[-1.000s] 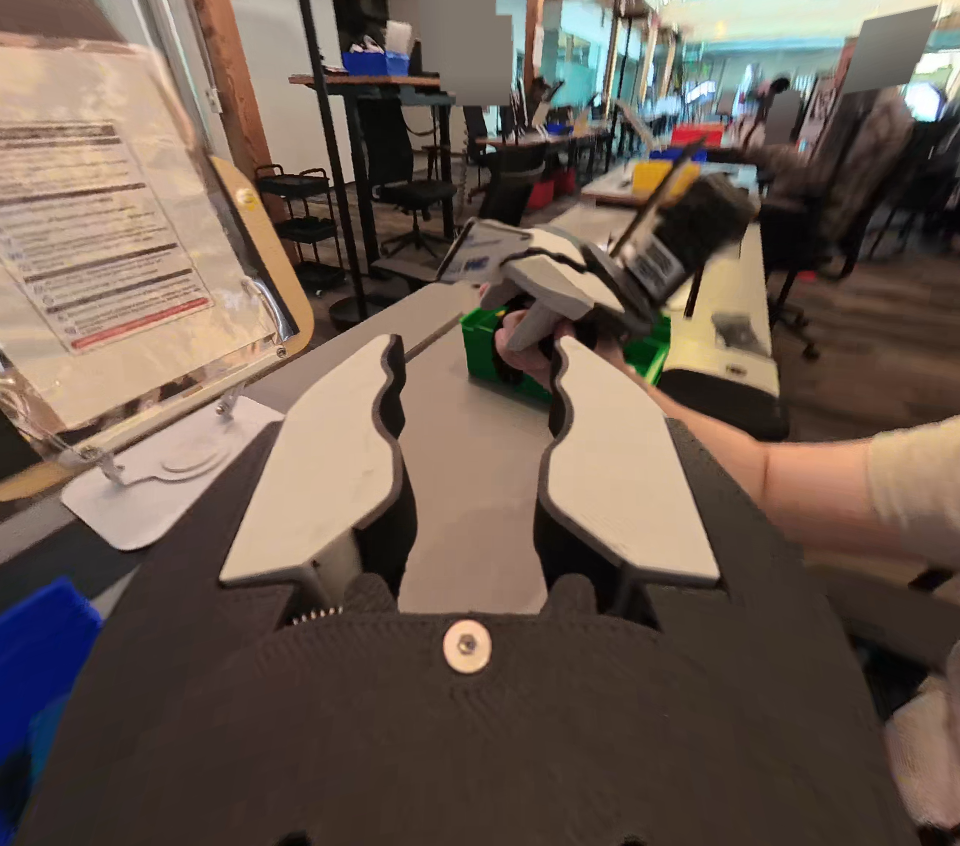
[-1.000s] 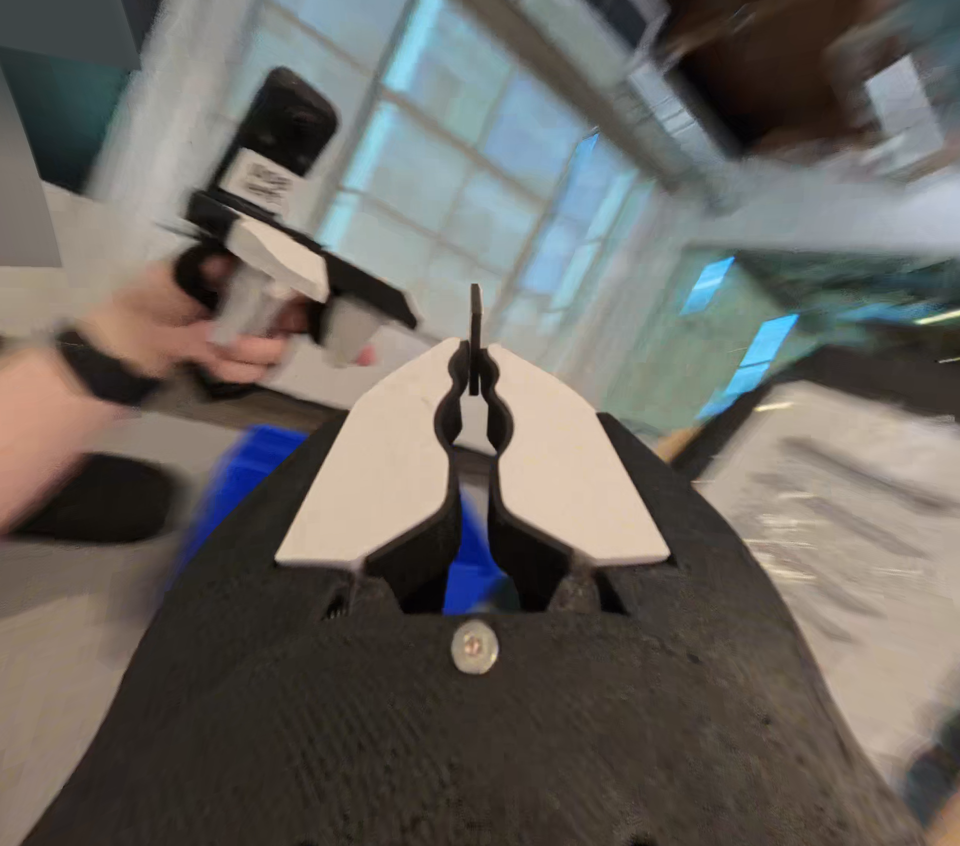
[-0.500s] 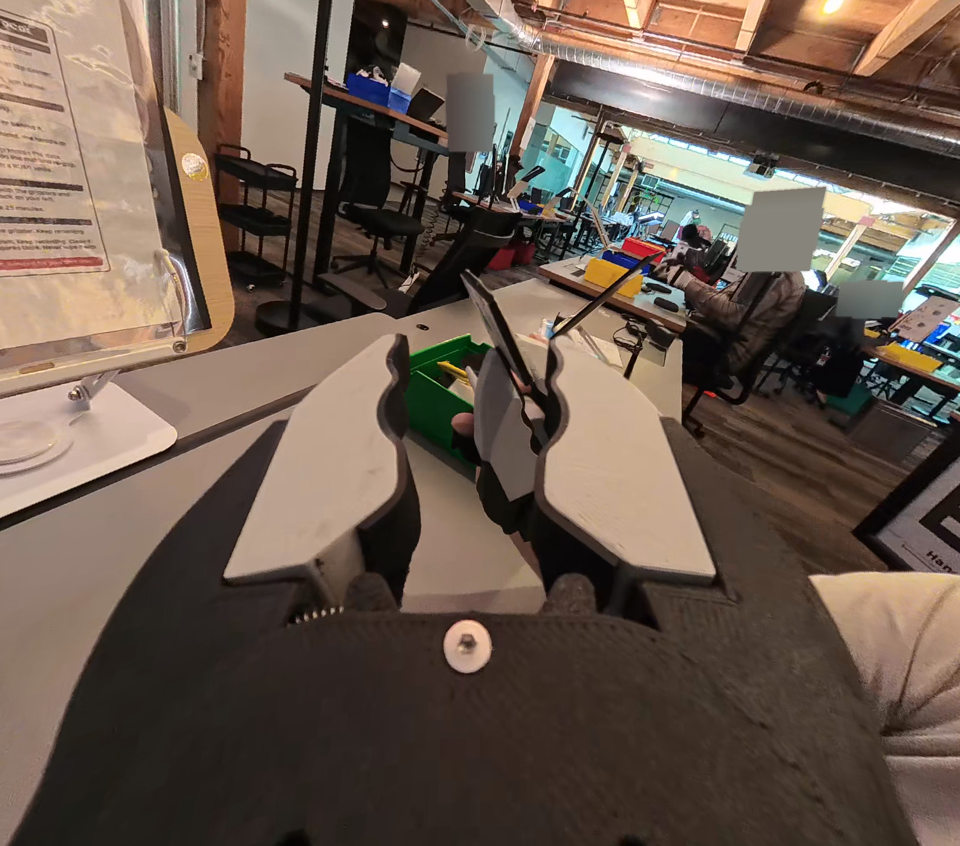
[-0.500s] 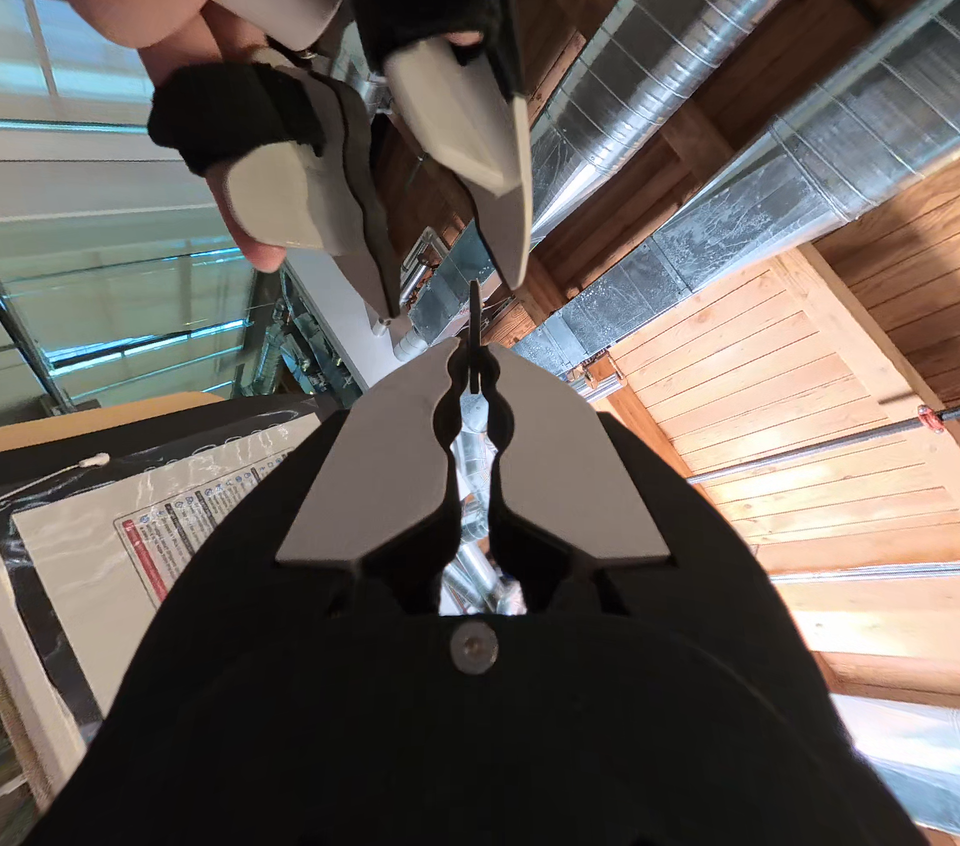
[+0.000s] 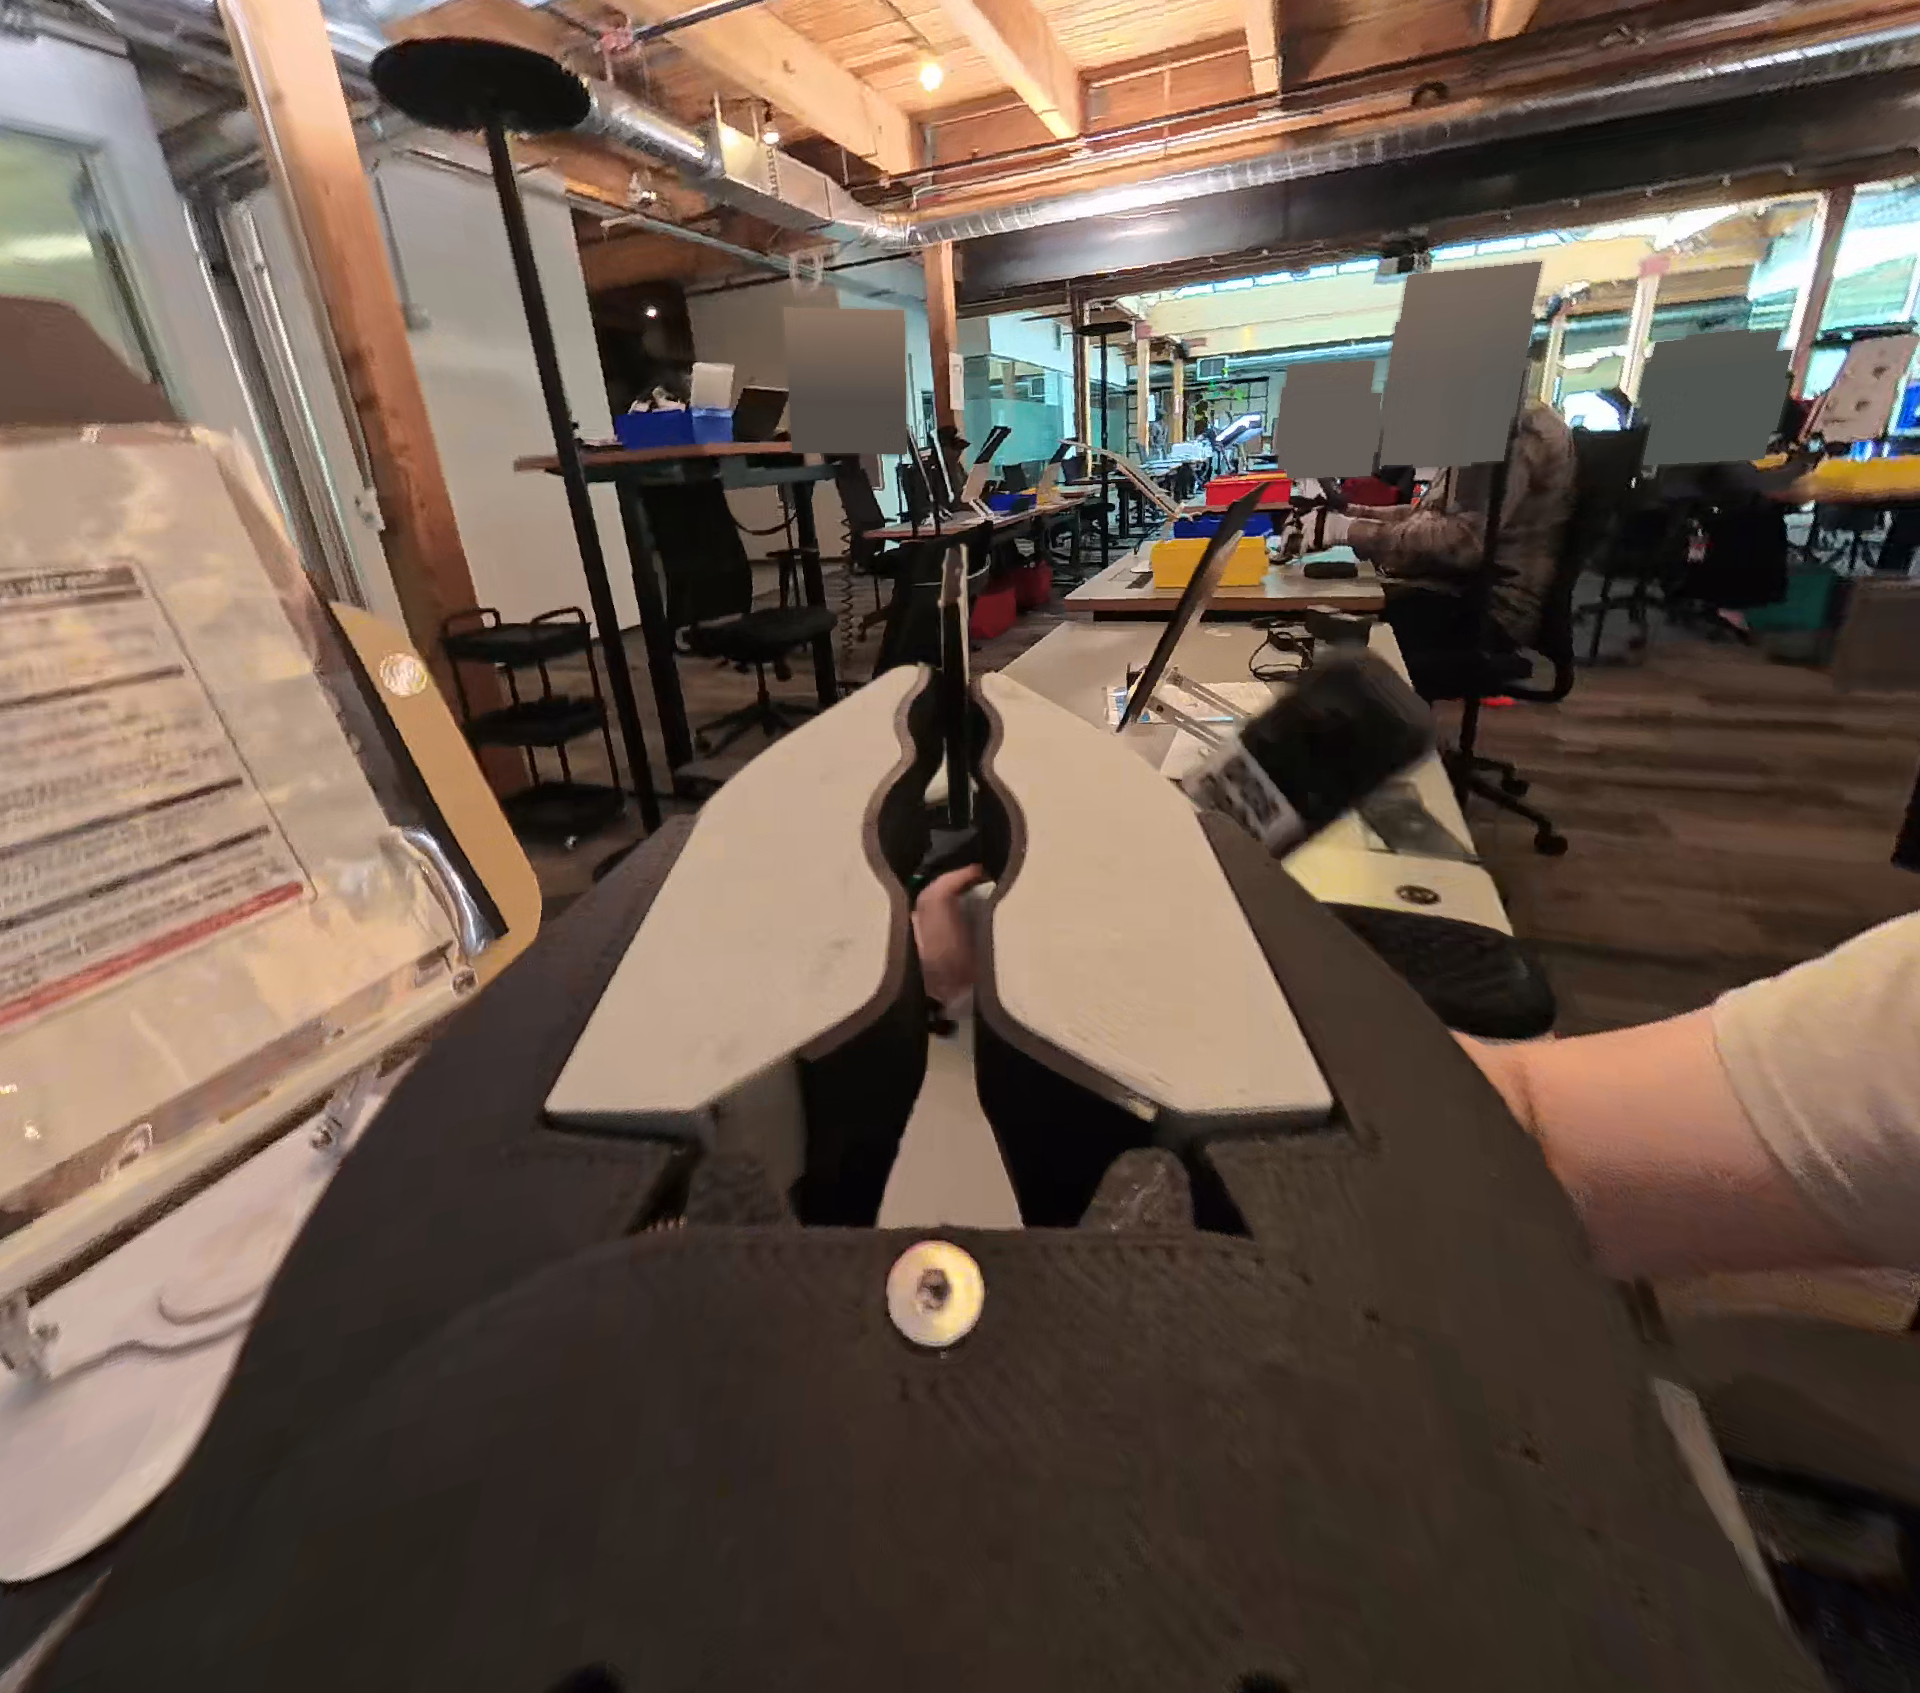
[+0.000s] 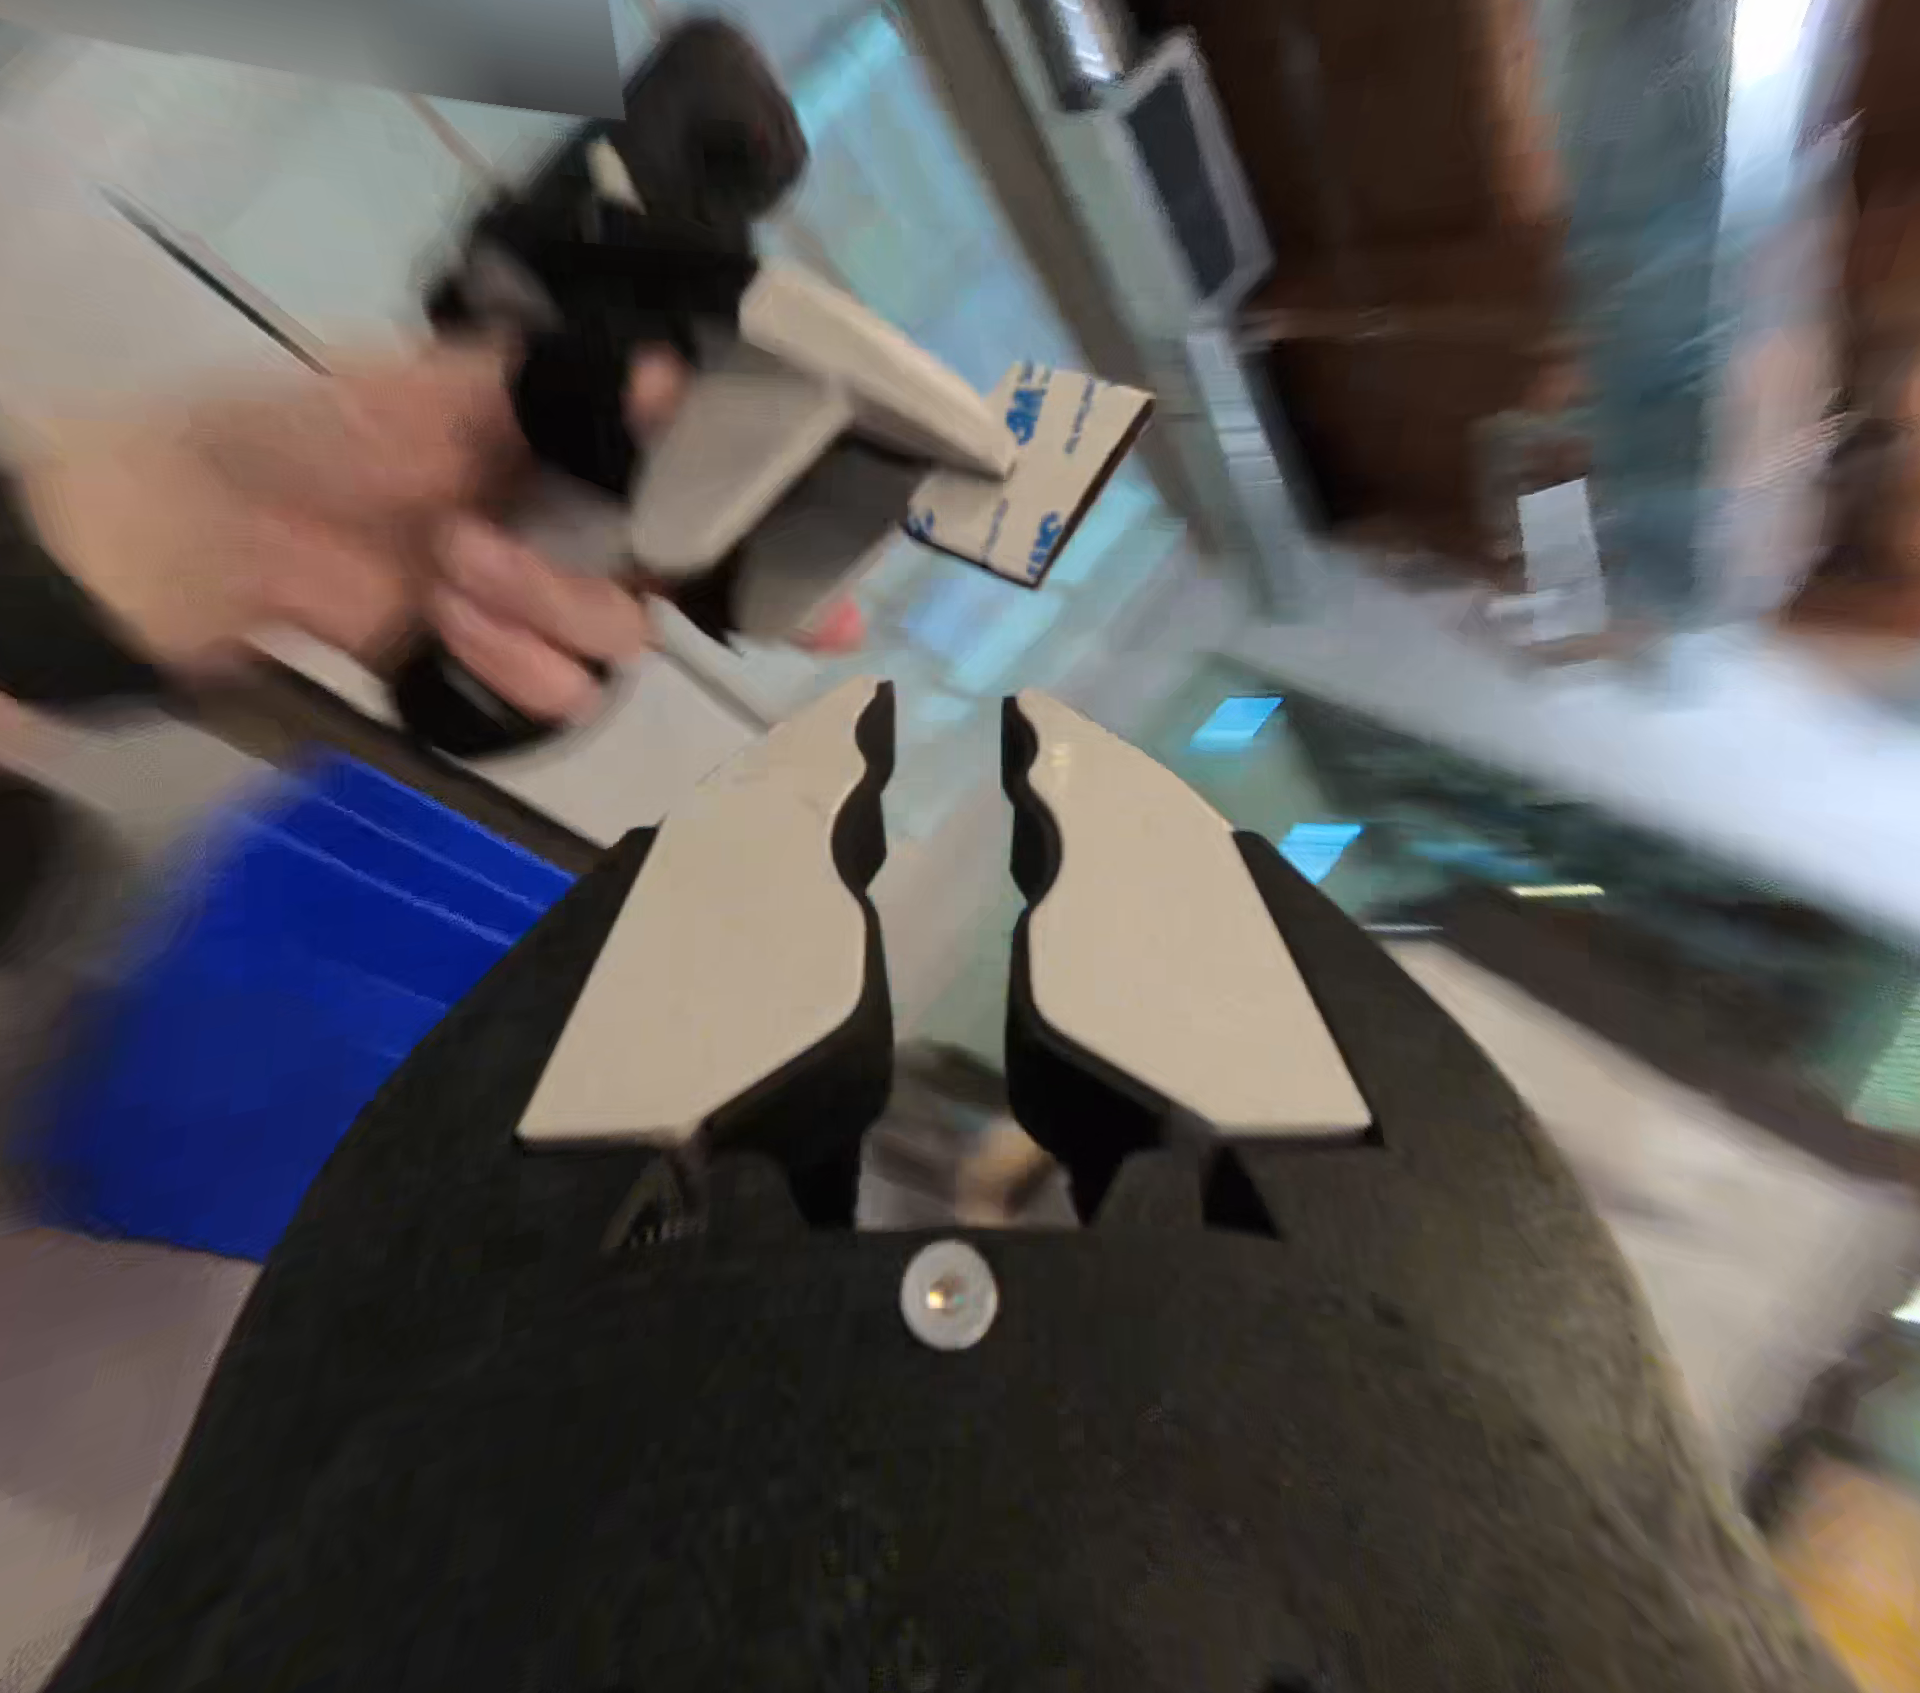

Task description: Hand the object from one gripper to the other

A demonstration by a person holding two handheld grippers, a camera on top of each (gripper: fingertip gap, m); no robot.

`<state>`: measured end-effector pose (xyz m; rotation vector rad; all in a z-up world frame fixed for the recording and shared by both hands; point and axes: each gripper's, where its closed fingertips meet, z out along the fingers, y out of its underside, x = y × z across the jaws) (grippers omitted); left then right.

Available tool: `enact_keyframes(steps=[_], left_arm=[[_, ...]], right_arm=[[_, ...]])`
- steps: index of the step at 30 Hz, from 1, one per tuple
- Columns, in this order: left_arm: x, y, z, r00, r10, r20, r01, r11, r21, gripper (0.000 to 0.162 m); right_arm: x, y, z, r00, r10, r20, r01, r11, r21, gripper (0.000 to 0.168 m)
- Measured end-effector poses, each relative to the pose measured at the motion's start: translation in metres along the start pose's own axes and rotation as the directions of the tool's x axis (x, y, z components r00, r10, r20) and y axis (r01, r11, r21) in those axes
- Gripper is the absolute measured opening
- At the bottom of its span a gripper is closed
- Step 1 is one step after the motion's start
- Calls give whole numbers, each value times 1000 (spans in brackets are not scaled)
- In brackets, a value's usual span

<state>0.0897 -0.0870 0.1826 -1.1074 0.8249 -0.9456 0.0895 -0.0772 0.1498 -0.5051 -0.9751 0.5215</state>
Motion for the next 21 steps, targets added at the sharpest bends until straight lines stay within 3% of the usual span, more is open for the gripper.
enact_keyframes(steps=[2,4,8,11,13,15,17,21], left_arm=[[6,4,2,999,35,-26,-36,999,-16,4],[11,12,6,997,60,-57,-63,996,-58,3],[17,25,14,991,112,-68,-119,986,-116,3],[24,28,19,988,125,-93,-135,984,-112,5],[25,28,20,987,134,-92,-143,984,-104,10],[19,25,21,986,165,-34,-167,982,-84,15],[8,22,22,952,296,76,-289,953,-88,59],[-8,33,25,816,529,234,-468,842,-268,70]], right_arm=[[3,-16,-1,913,385,135,-394,918,48,20],[20,-23,-3,808,574,135,-586,807,78,25],[30,-32,-8,784,605,139,-620,776,116,19],[9,-33,-7,715,644,271,-664,748,-25,12],[9,-35,-8,675,673,303,-696,717,-41,5],[15,-33,-7,596,750,286,-771,634,-54,4],[27,-22,-5,466,855,227,-871,488,-50,4],[56,6,-11,257,958,124,-965,249,80,4]])
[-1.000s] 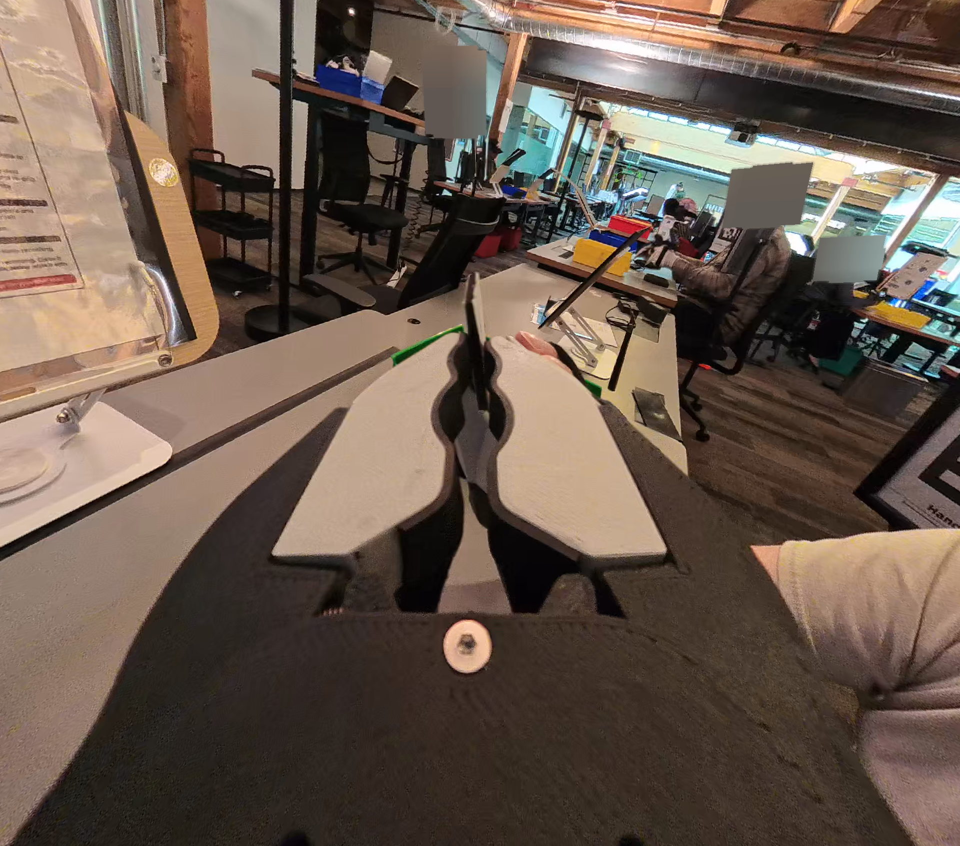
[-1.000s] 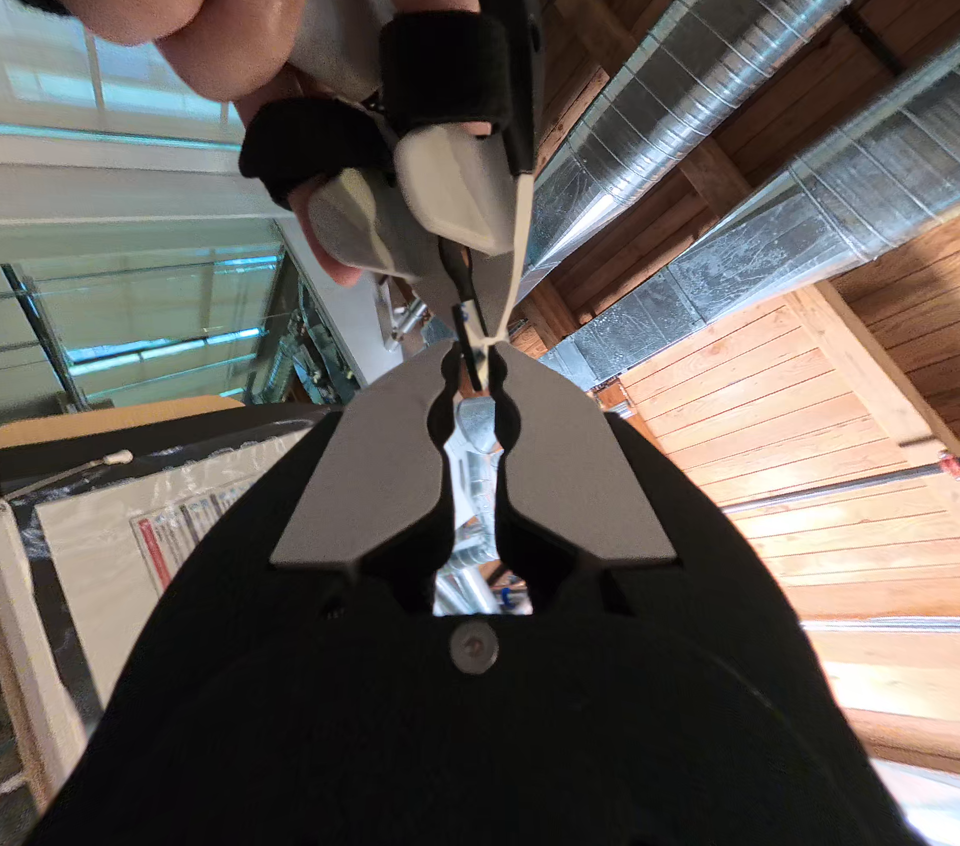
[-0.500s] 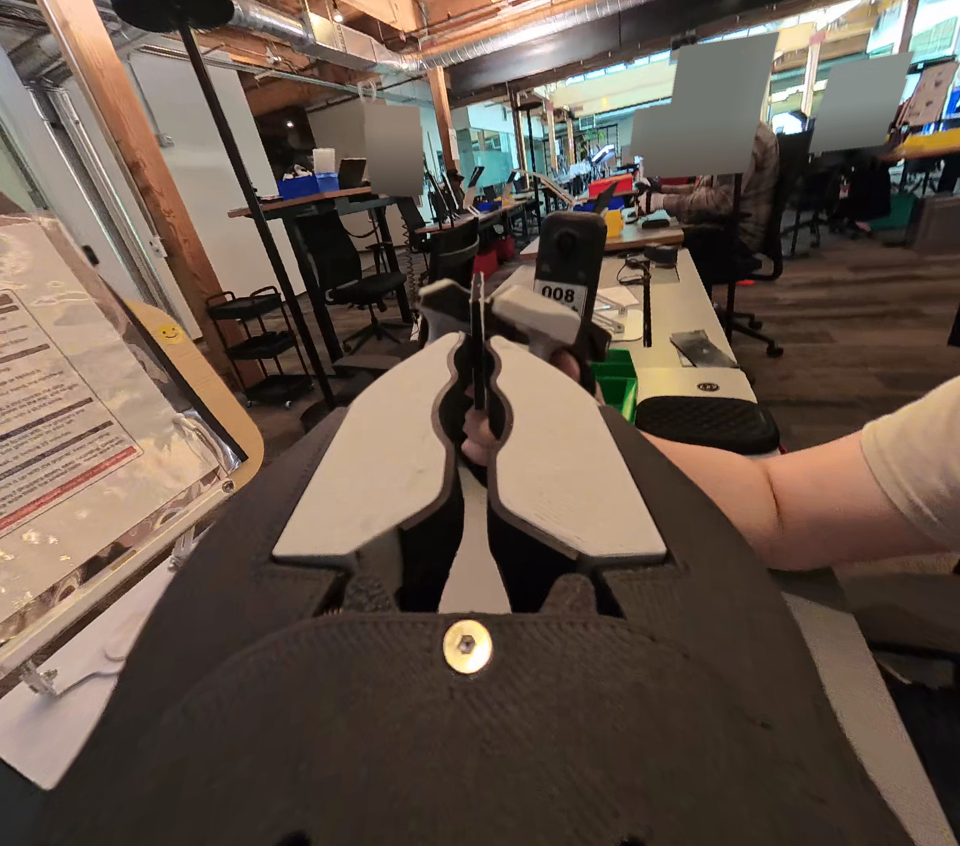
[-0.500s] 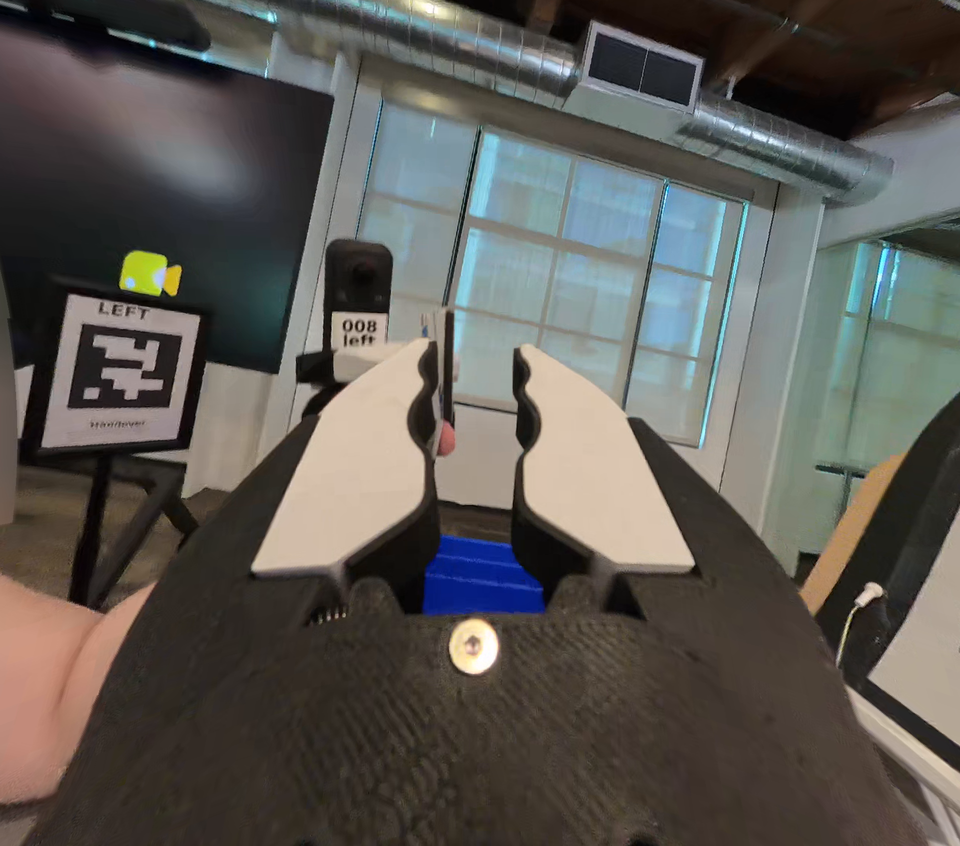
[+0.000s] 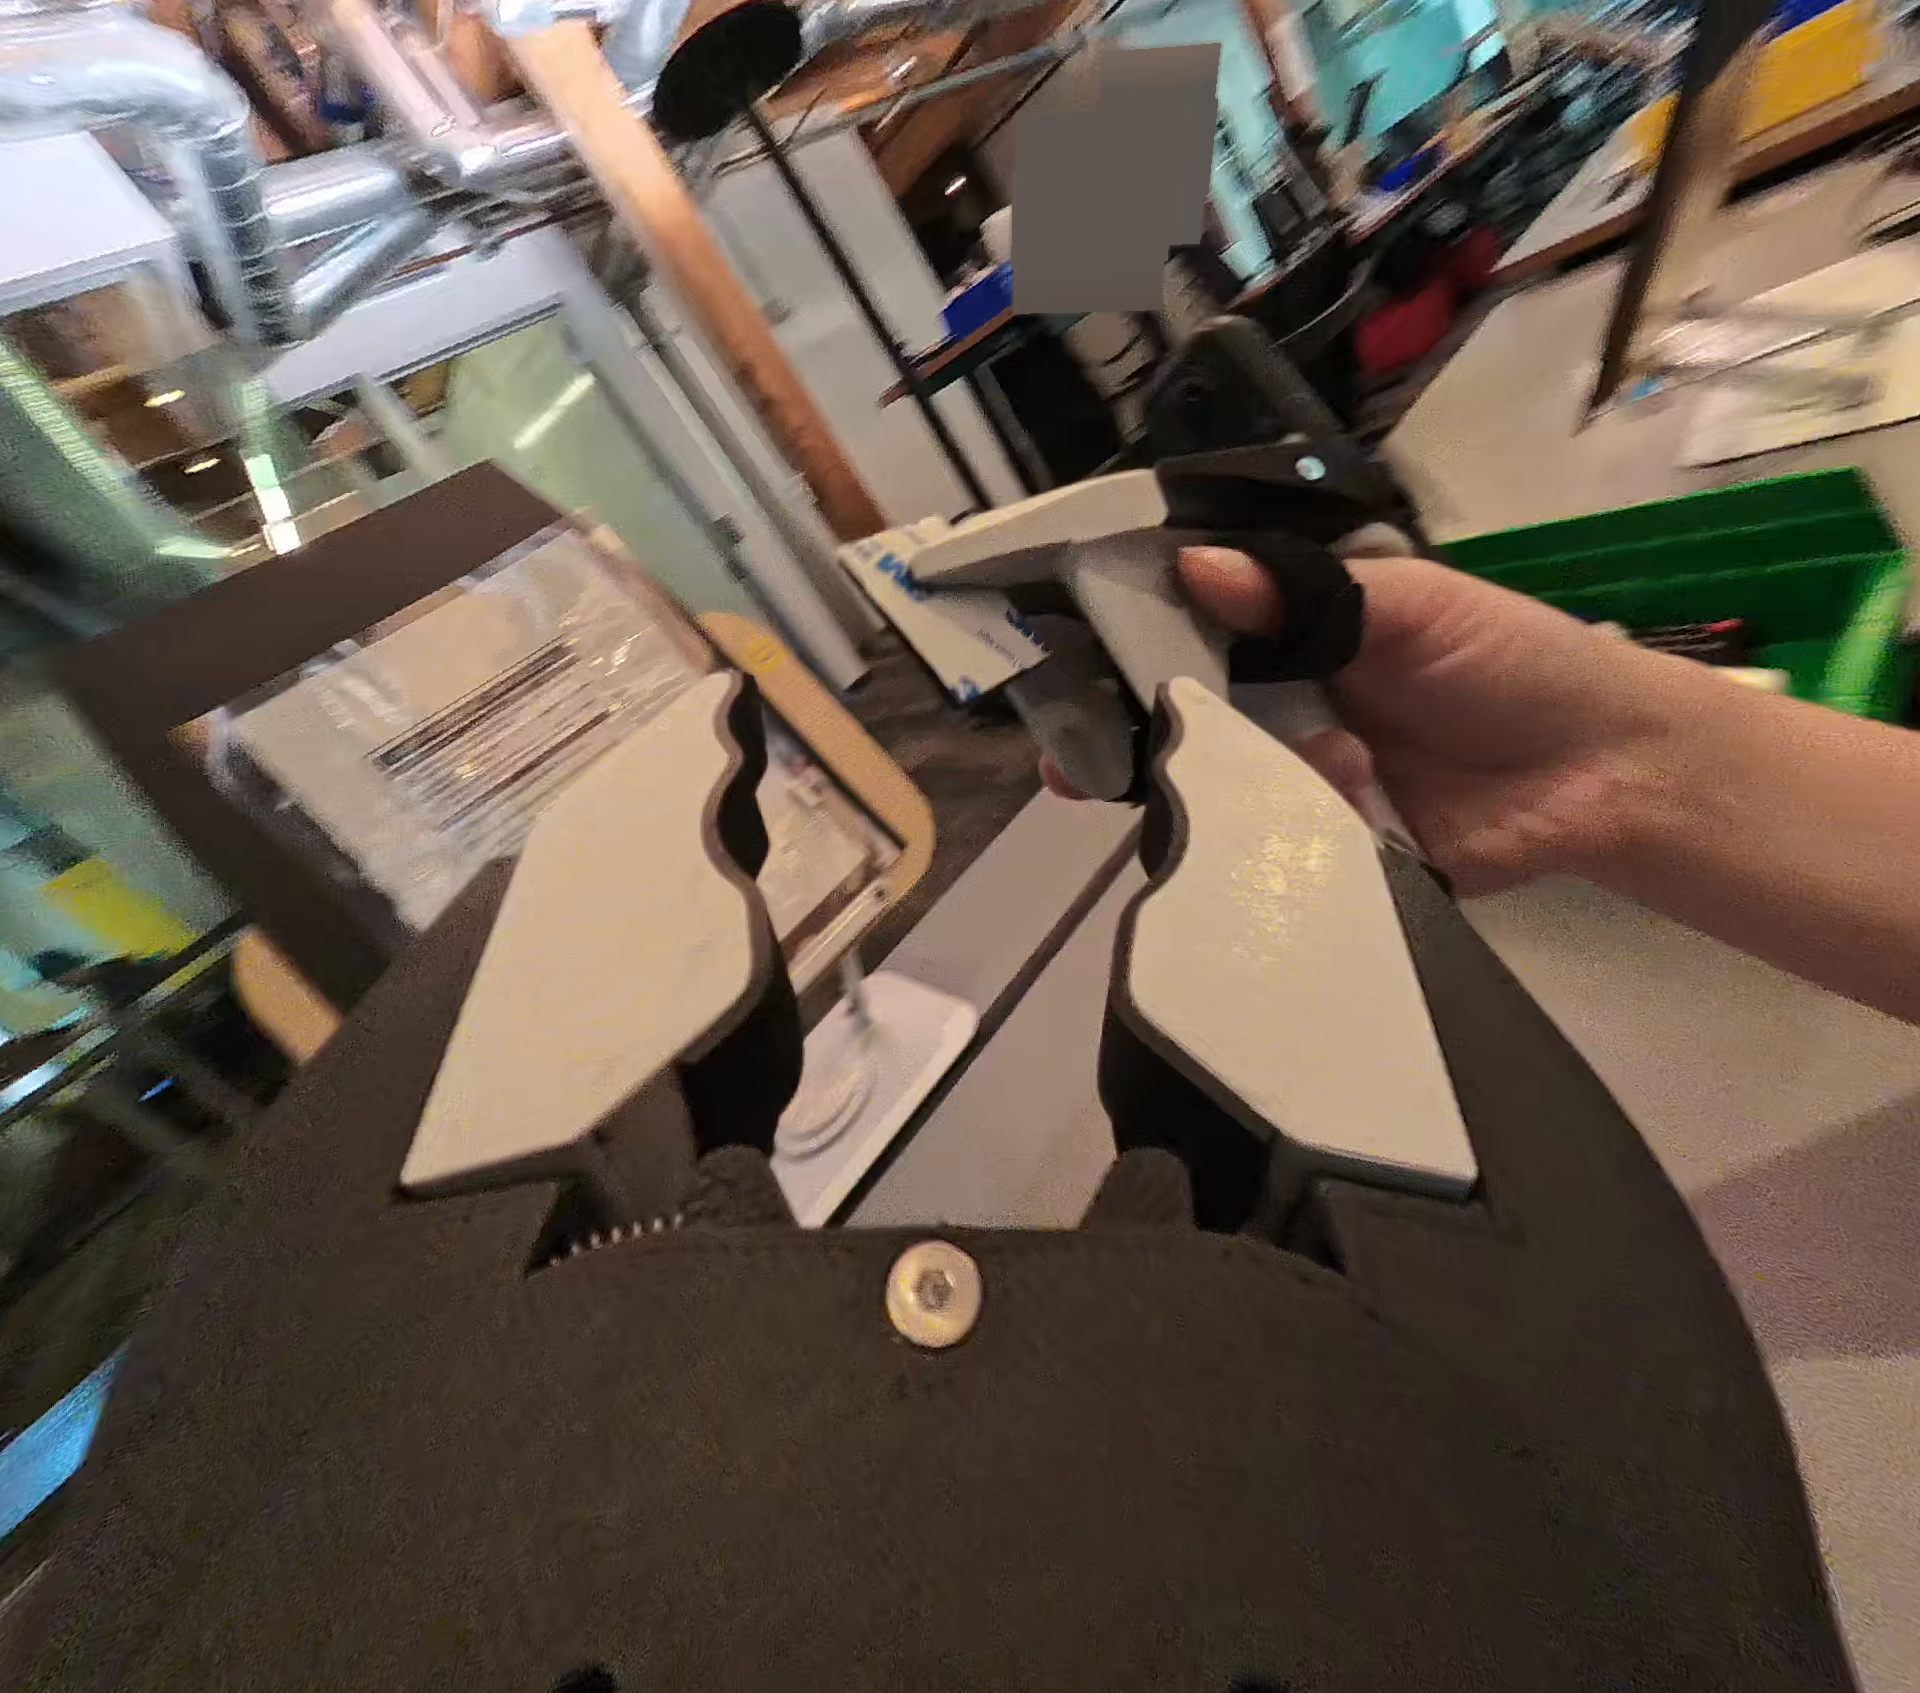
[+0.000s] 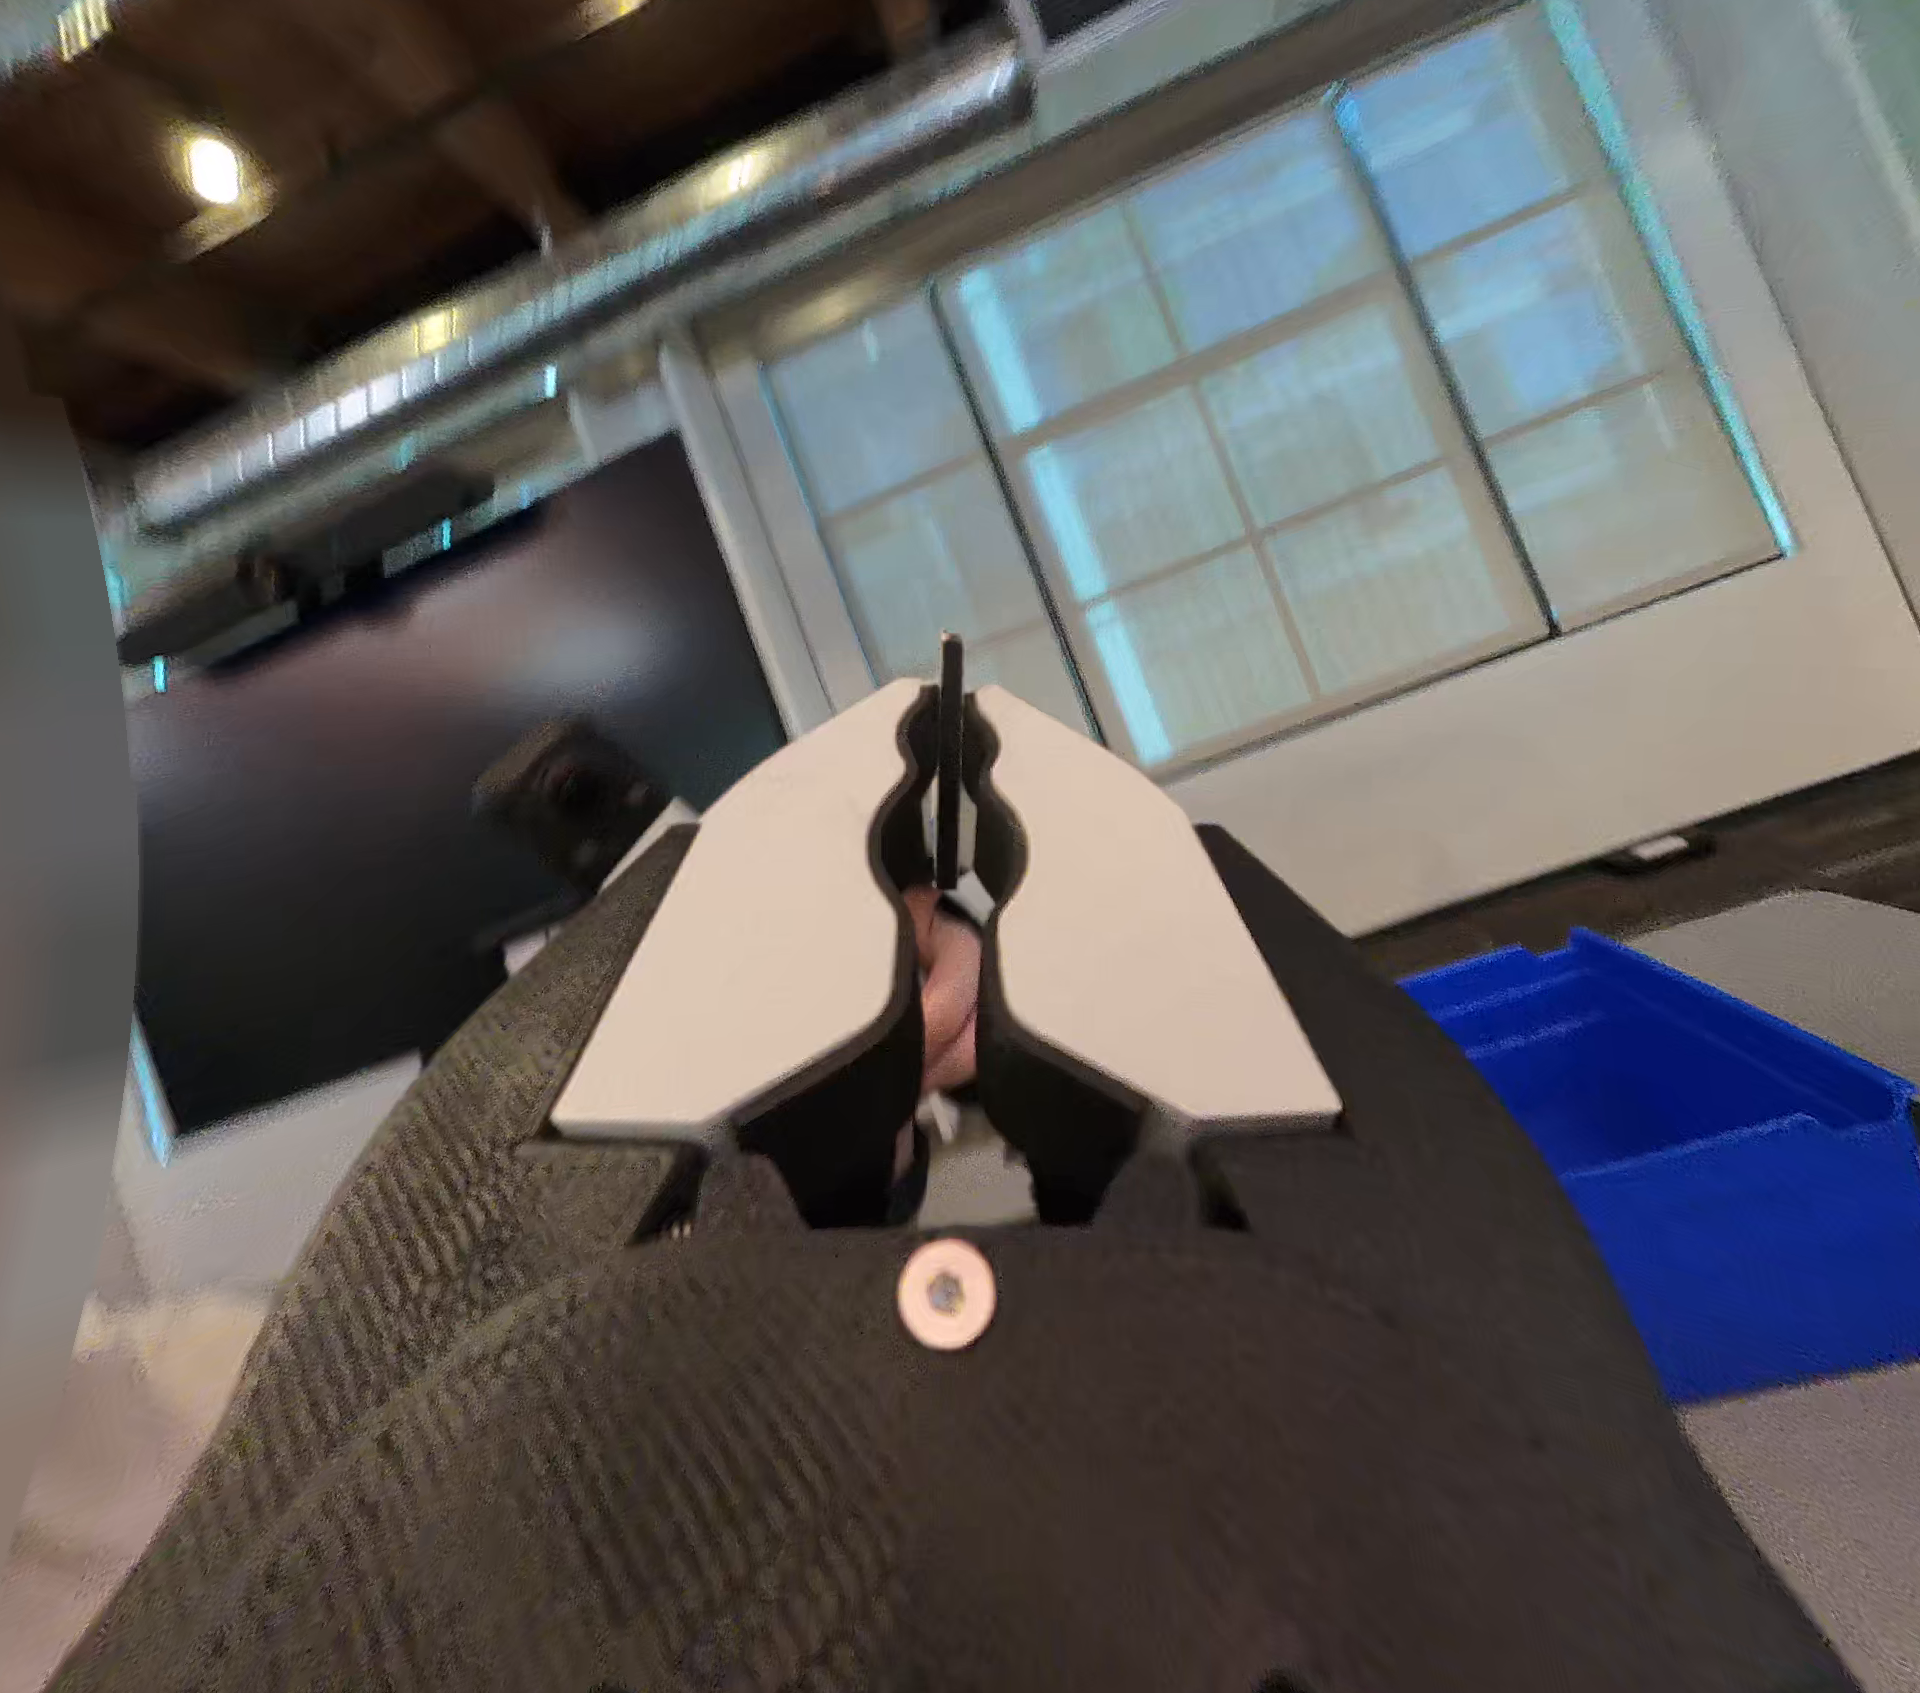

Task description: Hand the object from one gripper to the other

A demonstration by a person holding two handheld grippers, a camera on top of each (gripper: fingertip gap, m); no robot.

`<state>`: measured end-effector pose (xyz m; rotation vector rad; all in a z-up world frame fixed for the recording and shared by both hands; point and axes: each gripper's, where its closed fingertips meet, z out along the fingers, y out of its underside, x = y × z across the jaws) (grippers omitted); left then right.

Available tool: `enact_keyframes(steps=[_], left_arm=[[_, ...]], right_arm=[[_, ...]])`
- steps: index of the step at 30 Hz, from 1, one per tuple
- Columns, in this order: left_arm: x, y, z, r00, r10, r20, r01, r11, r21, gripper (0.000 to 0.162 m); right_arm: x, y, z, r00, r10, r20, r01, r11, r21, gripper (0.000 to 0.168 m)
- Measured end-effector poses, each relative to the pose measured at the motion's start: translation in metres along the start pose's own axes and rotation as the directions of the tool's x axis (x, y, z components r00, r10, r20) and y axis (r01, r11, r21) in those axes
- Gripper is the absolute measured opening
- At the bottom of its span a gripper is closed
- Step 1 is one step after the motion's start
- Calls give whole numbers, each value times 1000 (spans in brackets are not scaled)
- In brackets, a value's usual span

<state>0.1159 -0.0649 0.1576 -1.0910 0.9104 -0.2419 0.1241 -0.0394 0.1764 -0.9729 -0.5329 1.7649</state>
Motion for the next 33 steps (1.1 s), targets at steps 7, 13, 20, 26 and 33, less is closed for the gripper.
enact_keyframes(steps=[7,13,20,26,33], left_arm=[[-9,3,16,941,189,282,-167,981,-100,59],[-5,-5,8,804,501,321,-471,866,-171,54],[0,-5,8,722,607,332,-571,794,-210,52],[2,-3,11,707,620,340,-581,784,-220,33],[2,-5,11,784,514,347,-482,857,-182,33]], right_arm=[[2,-15,-6,968,182,171,-227,929,293,5],[-7,2,5,908,324,266,-382,901,204,4],[-11,9,10,877,385,288,-442,881,166,4],[-6,7,8,862,410,296,-476,857,198,4],[-16,2,7,874,349,338,-431,878,209,5]])
